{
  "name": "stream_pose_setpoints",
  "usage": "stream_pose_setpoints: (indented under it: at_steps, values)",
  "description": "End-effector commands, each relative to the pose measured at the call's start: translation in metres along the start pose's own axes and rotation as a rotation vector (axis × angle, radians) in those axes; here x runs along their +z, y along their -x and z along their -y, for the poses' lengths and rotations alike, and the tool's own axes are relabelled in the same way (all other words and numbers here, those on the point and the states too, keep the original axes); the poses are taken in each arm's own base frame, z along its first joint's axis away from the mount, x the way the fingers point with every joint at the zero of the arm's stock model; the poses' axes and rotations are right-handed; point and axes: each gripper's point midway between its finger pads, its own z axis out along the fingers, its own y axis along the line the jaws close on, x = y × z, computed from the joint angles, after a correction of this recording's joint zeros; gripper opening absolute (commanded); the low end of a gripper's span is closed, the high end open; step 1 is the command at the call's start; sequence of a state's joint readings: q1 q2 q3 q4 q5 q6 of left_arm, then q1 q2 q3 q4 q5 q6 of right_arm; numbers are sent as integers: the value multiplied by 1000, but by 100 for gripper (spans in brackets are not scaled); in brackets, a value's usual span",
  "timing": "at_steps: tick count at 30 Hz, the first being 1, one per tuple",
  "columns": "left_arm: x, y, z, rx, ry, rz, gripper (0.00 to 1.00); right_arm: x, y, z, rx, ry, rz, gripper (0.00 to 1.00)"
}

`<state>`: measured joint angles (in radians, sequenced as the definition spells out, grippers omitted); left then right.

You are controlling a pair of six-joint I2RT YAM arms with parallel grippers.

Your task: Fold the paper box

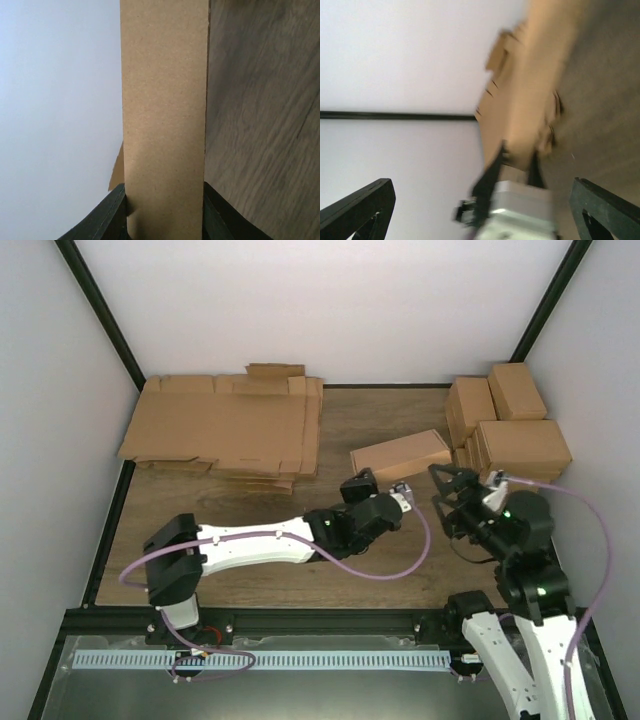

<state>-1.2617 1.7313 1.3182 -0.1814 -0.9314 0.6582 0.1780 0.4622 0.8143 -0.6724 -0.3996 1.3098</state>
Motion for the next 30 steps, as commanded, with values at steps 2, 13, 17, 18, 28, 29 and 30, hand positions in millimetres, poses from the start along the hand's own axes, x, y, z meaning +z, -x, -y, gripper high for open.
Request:
stream_pose_setpoints:
  at_steps: [2,13,17,18,28,29,30]
  values:
    - [15,52,-5,-29,48,91,34,-72,48,-62,-146,62,371,98]
    - [28,89,-1,-36,99,123,33,-72,78,-49,-186,-140,493,100]
    - [26,83,-1,-20,91,105,33,-36,67,-30,-104,-113,380,100]
    - [26,80,-2,-17,92,98,33,-28,65,-26,-82,-114,358,100]
    - [12,68,-13,-32,81,102,33,14,68,-10,22,-100,298,98]
    - [12,67,-13,-31,80,100,33,16,69,-9,32,-100,302,97]
    - [11,66,-13,-31,80,100,33,18,70,-7,43,-104,305,96]
